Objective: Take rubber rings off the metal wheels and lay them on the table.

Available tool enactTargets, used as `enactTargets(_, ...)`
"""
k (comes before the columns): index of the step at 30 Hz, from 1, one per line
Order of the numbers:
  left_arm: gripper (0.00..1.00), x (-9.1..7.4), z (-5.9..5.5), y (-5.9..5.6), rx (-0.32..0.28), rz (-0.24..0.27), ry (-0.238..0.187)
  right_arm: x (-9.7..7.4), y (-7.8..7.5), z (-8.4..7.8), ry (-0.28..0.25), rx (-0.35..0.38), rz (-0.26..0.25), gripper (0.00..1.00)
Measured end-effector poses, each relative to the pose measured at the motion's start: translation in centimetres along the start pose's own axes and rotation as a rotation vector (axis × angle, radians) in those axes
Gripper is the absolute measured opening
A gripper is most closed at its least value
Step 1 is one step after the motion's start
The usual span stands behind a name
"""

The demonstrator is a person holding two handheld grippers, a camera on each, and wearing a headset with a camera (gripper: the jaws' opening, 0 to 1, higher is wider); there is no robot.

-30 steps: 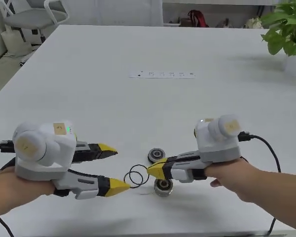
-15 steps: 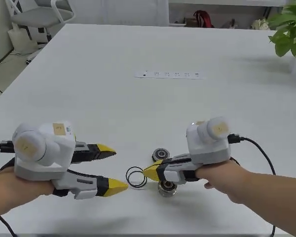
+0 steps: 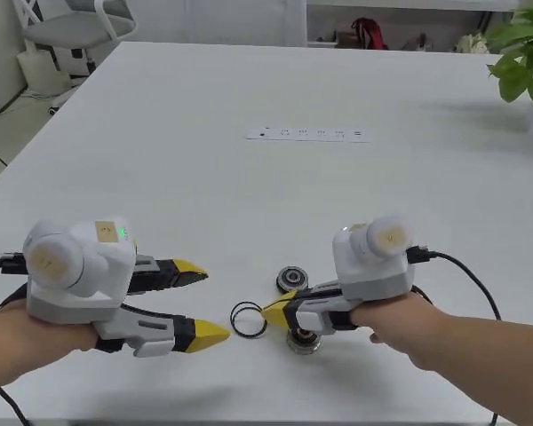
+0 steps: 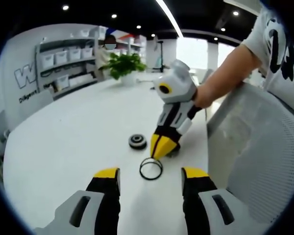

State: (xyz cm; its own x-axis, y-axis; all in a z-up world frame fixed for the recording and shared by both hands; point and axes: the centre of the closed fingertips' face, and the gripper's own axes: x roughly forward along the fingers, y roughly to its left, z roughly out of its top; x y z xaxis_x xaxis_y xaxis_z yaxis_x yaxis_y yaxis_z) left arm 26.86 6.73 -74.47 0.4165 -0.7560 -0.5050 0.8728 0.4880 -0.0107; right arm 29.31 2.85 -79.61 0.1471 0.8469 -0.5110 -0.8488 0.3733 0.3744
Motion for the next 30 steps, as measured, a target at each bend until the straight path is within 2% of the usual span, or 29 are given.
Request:
enactTargets(16,0.51,0.3,0.1,0.2,0.004,-0.004,0.004,-0.4,-0.1,0.1,-0.008,-0.021,-0.009,0.10)
enactTargets(24,0.50,0.6,1.1,0.5,0.011,-0.009,-0.006,-1.3,0.0,1.6,-0.054,-0.013,-0.005,0.13)
enactTargets(30,0.50,1.0,1.9,0.6,0.020,-0.014,-0.012,-2.6,-0.2,2.5,-0.087,-0.009,-0.011,0.14)
